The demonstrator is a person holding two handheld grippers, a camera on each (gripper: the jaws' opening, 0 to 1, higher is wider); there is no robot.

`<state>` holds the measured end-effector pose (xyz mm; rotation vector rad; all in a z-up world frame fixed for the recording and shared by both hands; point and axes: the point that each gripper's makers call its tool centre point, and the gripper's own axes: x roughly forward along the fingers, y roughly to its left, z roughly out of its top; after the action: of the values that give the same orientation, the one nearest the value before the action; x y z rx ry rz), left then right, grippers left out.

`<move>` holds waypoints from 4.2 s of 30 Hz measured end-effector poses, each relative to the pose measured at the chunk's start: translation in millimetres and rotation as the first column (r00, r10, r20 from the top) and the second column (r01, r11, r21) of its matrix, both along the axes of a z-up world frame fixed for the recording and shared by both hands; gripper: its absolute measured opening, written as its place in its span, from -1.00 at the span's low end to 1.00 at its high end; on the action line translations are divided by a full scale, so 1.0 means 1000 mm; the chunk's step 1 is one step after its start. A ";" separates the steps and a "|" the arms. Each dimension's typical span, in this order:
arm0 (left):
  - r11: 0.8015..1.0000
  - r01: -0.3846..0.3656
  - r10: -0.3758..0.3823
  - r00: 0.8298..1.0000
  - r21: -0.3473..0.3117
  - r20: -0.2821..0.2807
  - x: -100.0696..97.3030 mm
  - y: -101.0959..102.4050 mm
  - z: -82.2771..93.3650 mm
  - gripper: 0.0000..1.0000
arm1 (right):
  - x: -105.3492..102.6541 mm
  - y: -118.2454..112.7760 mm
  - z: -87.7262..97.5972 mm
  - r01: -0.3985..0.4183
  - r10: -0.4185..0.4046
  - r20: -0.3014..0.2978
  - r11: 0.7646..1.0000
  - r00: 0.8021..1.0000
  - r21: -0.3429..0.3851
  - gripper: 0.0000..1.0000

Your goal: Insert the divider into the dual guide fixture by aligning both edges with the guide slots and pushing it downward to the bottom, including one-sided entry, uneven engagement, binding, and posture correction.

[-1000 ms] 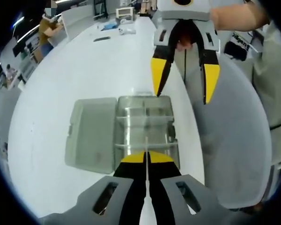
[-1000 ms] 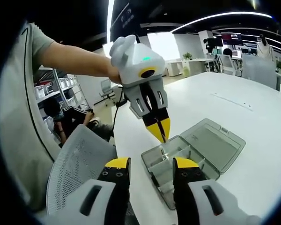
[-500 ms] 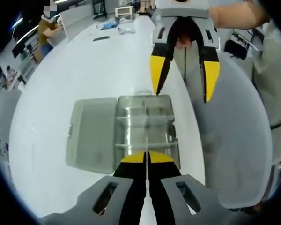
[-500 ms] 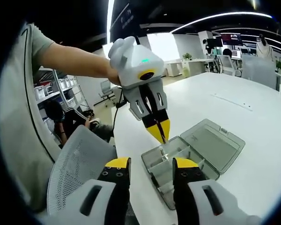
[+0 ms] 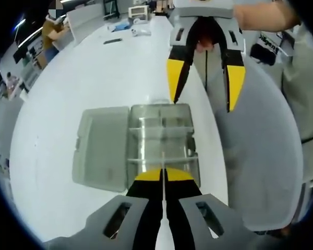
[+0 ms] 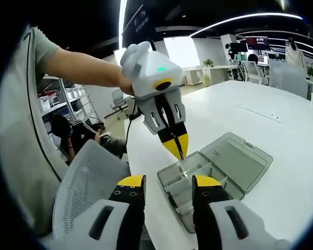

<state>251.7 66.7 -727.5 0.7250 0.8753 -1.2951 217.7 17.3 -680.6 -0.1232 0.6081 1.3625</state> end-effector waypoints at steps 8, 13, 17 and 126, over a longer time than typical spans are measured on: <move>1.000 -0.005 0.005 1.000 -0.005 0.001 0.000 -0.001 -0.001 -1.00 | -0.001 0.000 -0.001 -0.002 0.002 -0.002 1.000 1.000 -0.002 -0.38; 1.000 -0.007 0.007 1.000 -0.003 -0.002 0.001 -0.001 -0.001 -1.00 | 0.000 0.000 -0.001 0.000 0.000 -0.002 1.000 1.000 0.000 -0.38; 1.000 -0.007 0.007 1.000 0.004 -0.009 0.002 -0.001 -0.003 -1.00 | 0.000 0.001 0.000 -0.001 0.001 -0.001 1.000 1.000 0.000 -0.38; 0.998 -0.012 0.016 0.998 0.067 -0.063 -0.001 0.003 -0.049 -1.00 | -0.003 -0.001 -0.002 0.020 -0.020 -0.015 1.000 1.000 0.009 -0.38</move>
<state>251.1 70.0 -776.7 0.7318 0.9767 -1.2872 214.3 16.2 -682.2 -0.0993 0.6141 1.3477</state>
